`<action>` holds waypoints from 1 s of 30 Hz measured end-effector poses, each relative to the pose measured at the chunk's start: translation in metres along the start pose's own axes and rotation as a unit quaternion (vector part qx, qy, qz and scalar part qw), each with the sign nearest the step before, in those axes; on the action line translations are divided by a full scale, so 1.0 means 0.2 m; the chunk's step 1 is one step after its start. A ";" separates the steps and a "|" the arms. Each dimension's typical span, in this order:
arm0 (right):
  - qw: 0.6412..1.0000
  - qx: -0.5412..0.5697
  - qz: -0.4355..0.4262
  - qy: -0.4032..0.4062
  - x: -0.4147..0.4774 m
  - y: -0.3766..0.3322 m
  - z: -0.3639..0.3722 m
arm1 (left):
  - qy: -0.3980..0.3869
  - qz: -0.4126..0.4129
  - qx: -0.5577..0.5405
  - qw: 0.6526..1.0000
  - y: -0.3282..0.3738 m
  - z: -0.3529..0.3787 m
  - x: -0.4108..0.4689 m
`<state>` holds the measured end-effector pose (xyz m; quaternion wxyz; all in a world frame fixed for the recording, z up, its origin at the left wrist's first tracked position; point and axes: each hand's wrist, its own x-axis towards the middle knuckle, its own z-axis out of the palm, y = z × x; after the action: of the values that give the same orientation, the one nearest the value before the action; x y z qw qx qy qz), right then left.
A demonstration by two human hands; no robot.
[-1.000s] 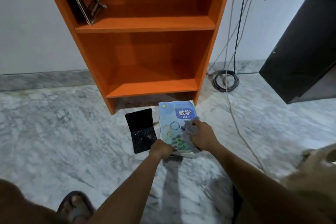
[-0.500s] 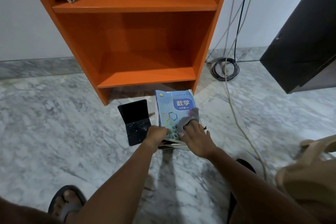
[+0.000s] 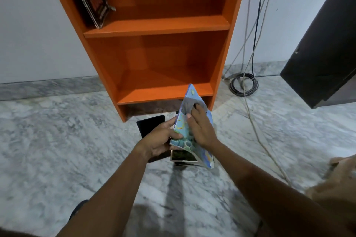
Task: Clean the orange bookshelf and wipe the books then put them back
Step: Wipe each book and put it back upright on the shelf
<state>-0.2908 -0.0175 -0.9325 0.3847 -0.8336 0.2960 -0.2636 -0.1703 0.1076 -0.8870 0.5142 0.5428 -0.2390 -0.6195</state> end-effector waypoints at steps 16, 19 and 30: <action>0.778 0.546 0.310 -0.016 0.01 -0.09 -0.32 | -0.015 0.158 -0.057 0.986 0.28 -0.02 -0.27; 0.740 0.614 0.272 -0.047 0.02 -0.22 -0.39 | -0.007 0.173 -0.105 0.979 0.33 -0.04 -0.29; 0.998 0.019 0.003 0.061 0.08 -0.48 -0.41 | 0.136 0.189 -0.024 0.972 0.46 0.21 -0.19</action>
<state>-0.3073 -0.0170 -0.8065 0.3824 -0.8074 0.3169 -0.3185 -0.1778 0.0974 -0.7797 0.6628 0.5546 -0.2503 -0.4365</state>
